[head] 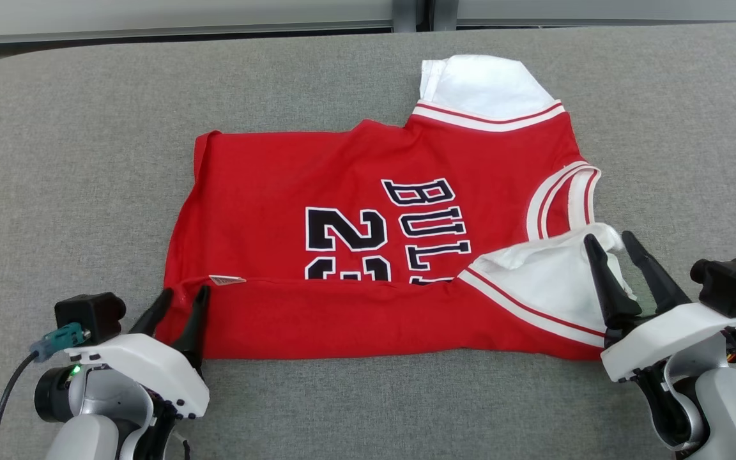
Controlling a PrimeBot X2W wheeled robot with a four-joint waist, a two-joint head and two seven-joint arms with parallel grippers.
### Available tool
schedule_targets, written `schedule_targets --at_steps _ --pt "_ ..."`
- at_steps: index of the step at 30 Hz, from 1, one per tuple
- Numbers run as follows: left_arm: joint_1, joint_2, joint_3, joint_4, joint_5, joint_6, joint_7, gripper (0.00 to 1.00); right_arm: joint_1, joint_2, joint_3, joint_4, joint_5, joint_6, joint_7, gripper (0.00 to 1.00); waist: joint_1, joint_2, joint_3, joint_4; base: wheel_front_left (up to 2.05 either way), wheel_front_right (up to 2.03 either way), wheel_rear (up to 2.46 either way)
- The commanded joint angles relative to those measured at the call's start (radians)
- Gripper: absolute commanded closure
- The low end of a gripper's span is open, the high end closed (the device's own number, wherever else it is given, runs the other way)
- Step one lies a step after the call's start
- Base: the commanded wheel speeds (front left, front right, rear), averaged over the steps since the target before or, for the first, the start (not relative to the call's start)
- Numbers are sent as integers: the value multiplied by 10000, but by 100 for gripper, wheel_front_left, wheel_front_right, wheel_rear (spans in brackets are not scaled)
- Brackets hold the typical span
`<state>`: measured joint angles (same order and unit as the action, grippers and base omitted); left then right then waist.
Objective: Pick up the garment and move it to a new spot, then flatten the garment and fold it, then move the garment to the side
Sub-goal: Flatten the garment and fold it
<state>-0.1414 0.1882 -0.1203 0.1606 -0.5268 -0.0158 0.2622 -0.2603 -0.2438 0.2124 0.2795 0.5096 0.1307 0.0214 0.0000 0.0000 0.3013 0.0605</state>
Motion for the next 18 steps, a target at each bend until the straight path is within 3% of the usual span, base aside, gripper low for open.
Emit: schedule_targets --at_steps 1,6,10,18 --pt "81 -74 107 -116 150 126 -540 0 -75 -72 75 12 -32 1 -519 0 0 0 -25 -13 0 0 0" --pt "311 -534 488 -523 610 635 -2757 0 269 -164 -138 -260 -443 1 -2083 0 0 0 -246 25 0 0 0" --pt "520 -785 430 -731 1171 920 -4423 0 654 -141 -666 -811 -980 1 -2584 0 0 0 -548 26 0 0 0" --pt "1192 -947 301 -1010 2409 1249 -5265 0 2224 166 -1274 -2004 -1941 1 -2502 0 0 0 -1391 -224 0 0 0"
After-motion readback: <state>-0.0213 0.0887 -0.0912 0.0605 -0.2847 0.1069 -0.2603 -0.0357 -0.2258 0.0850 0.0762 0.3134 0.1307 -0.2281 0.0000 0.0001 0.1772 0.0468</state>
